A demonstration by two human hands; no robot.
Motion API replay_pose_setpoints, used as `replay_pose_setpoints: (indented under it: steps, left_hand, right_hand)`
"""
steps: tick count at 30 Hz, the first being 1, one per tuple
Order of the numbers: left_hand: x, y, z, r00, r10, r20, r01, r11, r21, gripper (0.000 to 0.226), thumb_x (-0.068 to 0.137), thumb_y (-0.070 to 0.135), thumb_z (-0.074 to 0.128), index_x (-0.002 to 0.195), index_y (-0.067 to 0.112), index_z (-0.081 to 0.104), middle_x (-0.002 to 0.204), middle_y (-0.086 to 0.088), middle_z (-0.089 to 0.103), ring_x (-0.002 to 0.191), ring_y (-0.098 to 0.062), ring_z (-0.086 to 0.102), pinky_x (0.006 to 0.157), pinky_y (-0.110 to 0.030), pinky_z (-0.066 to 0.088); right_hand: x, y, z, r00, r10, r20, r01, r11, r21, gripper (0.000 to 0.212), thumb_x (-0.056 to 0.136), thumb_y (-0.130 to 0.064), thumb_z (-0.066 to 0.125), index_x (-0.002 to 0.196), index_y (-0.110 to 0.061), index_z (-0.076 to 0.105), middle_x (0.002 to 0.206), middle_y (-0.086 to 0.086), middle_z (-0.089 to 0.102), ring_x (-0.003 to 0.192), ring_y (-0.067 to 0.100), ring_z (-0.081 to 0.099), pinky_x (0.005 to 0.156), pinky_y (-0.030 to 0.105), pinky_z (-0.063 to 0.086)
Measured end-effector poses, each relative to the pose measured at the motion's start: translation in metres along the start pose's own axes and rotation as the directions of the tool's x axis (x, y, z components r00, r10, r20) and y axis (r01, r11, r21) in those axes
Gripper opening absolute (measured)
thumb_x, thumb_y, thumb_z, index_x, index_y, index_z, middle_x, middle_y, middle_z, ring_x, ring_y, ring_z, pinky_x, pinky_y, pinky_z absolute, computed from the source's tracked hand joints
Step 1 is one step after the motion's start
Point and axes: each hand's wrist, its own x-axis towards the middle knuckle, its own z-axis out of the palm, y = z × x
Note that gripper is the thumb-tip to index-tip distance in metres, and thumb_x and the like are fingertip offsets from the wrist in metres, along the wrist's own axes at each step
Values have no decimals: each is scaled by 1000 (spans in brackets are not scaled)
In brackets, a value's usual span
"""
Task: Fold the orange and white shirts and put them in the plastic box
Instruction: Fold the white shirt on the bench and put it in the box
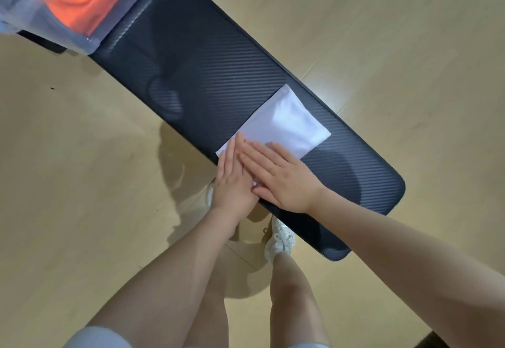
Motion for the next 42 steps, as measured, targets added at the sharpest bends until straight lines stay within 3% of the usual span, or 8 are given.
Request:
replay_pose_setpoints:
  steps: [7,12,17,20,22,24,34,42]
  left_hand:
    - [2,-1,8,999,-4,-51,8,997,83,82,85,58,27,140,-2,23,147,-23,33,138,-33,24,110,-47,21]
    - [7,-4,6,1000,-4,-28,4,1000,26,82,83,59,32,142,3,21,149,-25,28,139,-35,20,109,-48,16]
    - [13,-4,-21,997,-62,49,71,973,-220,90,84,59,50,149,20,1,158,-9,-5,145,-27,-2,118,-38,6]
    - [16,1,-39,991,-130,6,126,943,-309,75,89,47,48,148,16,13,153,-7,19,138,-27,21,110,-38,25]
    - [18,4,-45,984,-174,45,179,915,-361,65,93,38,46,147,15,18,145,-9,31,127,-29,35,100,-40,35]
    - [17,7,-47,974,-191,123,226,869,-440,55,95,30,43,144,14,23,138,-12,39,116,-32,45,89,-40,43]
    - [-21,6,-49,947,-170,272,320,506,-801,34,95,21,44,129,16,45,116,-4,61,101,-20,60,83,-39,51]
    - [-92,-87,-208,967,-220,128,238,602,-762,30,98,17,40,126,15,52,111,3,59,101,-11,55,77,-17,40]
  right_hand:
    - [31,63,-6,945,318,71,-313,947,-67,61,94,-49,22,146,-18,29,154,6,28,142,25,28,114,45,10]
    - [20,101,-18,788,602,130,-593,798,-106,63,90,-52,3,150,-30,3,160,1,4,148,20,4,117,44,-2]
    - [14,74,-31,668,742,59,-744,664,78,60,99,-40,28,150,-14,11,160,8,3,147,25,5,118,42,5]
    - [0,38,-37,341,939,-37,-827,319,463,50,94,-31,40,136,-6,37,142,12,38,127,30,40,100,39,35]
    - [-5,10,-39,99,973,208,-730,-71,679,38,94,-30,45,124,-8,45,111,3,53,103,25,51,79,32,41]
    - [-7,-9,-34,30,883,469,-546,-379,747,31,93,-32,50,116,-12,47,89,-8,52,87,16,53,72,29,42]
    - [-11,-29,-47,348,696,628,-421,-483,768,2,87,-18,63,88,-20,62,90,2,67,76,18,65,66,33,56]
    - [55,-76,-175,473,606,639,-444,-463,767,42,81,-24,70,119,-12,57,114,16,67,101,36,65,87,51,53]
